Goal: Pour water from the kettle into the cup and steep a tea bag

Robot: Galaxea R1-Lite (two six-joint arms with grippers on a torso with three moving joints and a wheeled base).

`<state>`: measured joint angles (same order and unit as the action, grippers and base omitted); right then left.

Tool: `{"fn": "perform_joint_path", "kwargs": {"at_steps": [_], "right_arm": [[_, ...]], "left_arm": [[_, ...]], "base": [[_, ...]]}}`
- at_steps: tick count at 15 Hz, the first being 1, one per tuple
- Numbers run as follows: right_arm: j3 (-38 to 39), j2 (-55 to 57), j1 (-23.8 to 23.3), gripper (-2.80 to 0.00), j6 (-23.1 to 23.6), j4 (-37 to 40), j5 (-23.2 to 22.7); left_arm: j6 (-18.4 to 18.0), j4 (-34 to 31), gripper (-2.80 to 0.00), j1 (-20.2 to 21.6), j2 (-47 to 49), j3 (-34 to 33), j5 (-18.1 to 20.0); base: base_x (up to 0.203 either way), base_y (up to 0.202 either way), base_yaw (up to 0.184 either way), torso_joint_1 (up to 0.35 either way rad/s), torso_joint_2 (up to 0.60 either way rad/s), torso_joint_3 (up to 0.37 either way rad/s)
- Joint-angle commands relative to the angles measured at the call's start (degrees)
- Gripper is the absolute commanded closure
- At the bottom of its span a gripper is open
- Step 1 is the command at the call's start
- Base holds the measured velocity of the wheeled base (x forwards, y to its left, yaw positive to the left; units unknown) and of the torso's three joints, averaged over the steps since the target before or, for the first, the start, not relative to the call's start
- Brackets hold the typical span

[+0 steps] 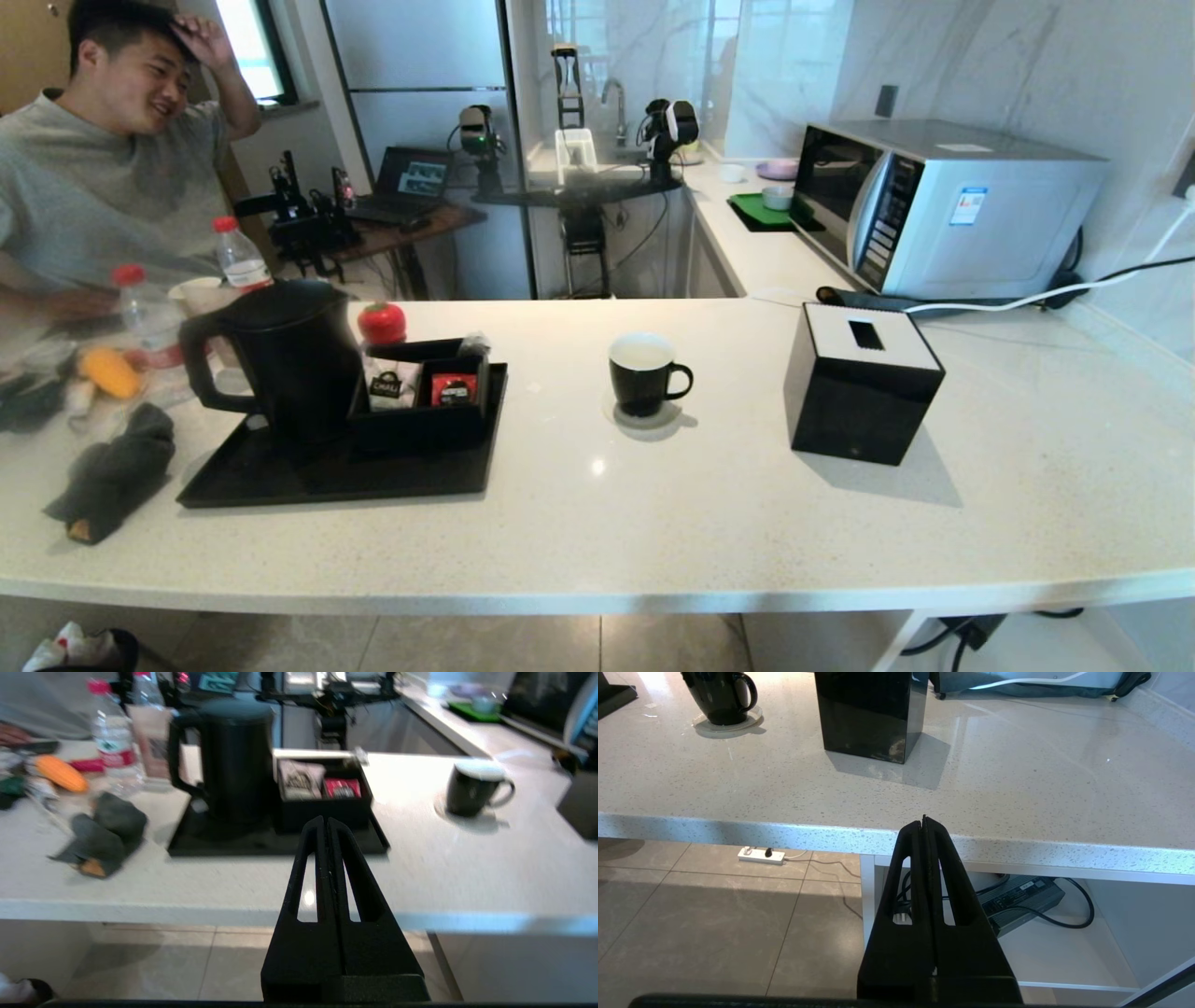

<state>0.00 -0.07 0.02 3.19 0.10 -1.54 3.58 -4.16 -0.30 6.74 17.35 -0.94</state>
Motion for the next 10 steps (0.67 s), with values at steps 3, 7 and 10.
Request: {"fn": "perform_joint_path", "kwargs": {"at_steps": [3, 7, 10], "right_arm": [[0.0, 0.1, 0.0, 0.0, 0.1, 0.0, 0.0], [0.0, 0.1, 0.0, 0.0, 0.1, 0.0, 0.0], [0.0, 0.1, 0.0, 0.0, 0.1, 0.0, 0.0]], "left_arm": [[2.9, 0.2, 0.0, -0.8, 16.3, 10.0, -8.0], [5.1, 3.1, 0.0, -0.8, 30.1, 17.7, -14.9], [5.3, 8.8, 0.0, 1.3, 41.2, 20.9, -18.8]], "base": [[0.0, 0.0, 0.0, 0.0, 0.0, 0.0], [0.0, 0.0, 0.0, 0.0, 0.0, 0.0], [0.0, 0.0, 0.0, 0.0, 0.0, 0.0]]}}
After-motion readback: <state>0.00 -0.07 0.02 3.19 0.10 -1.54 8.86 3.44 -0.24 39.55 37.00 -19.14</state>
